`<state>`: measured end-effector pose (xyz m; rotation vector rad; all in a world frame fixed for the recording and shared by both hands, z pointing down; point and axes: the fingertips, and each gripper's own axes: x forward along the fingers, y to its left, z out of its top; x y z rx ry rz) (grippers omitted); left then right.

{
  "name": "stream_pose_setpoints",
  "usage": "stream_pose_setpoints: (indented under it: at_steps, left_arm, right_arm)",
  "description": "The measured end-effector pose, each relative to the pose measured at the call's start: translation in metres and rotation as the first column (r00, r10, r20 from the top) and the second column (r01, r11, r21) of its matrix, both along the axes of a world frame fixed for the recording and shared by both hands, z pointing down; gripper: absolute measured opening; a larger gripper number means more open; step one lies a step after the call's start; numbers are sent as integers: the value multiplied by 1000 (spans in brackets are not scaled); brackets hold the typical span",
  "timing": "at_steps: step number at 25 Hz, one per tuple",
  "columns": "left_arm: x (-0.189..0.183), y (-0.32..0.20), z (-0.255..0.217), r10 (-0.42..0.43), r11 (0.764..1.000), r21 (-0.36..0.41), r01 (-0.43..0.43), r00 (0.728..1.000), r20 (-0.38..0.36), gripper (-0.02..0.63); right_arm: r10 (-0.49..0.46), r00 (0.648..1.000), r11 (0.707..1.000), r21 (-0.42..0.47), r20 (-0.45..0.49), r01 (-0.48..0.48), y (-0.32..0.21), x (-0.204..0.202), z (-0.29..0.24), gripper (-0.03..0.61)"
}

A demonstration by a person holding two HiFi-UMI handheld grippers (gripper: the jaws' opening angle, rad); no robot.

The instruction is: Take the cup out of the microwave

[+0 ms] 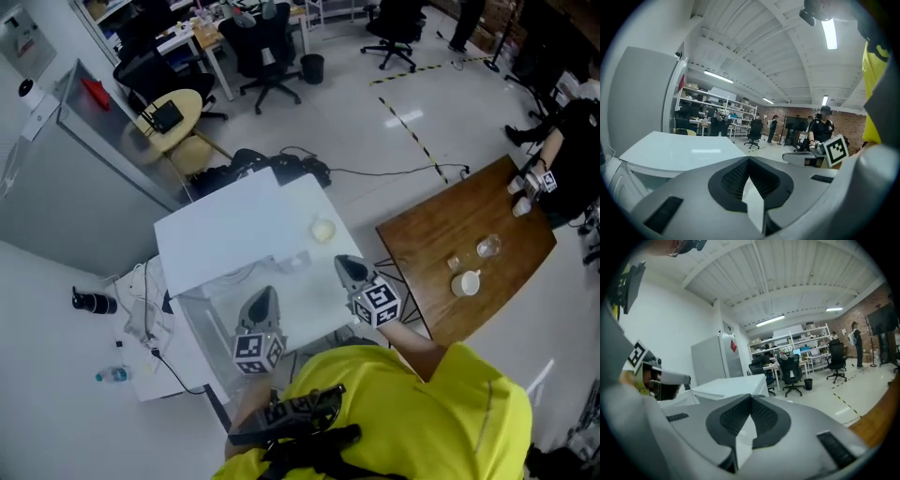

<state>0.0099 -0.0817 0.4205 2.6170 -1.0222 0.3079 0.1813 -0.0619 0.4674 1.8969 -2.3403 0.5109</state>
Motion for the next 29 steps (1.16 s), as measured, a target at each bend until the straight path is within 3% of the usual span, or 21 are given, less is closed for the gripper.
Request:
stream_pose_setpoints:
  at_steps: [4, 7, 29]
  left_arm:
    - [-11, 4, -2, -20, 1000, 7, 21, 1000, -16, 0]
    - [-13, 7, 0, -30, 999, 21, 31, 999, -24, 0]
    - [-39, 23, 6, -45, 999, 19, 46, 999, -25, 0]
  right_arm:
    - [-38, 998, 997, 69, 57, 34, 1, -26, -49, 2]
    - [-48, 997, 995, 85, 64, 42, 8, -38, -55, 2]
    - [-105, 994, 994, 43, 15, 104, 33, -73, -61, 2]
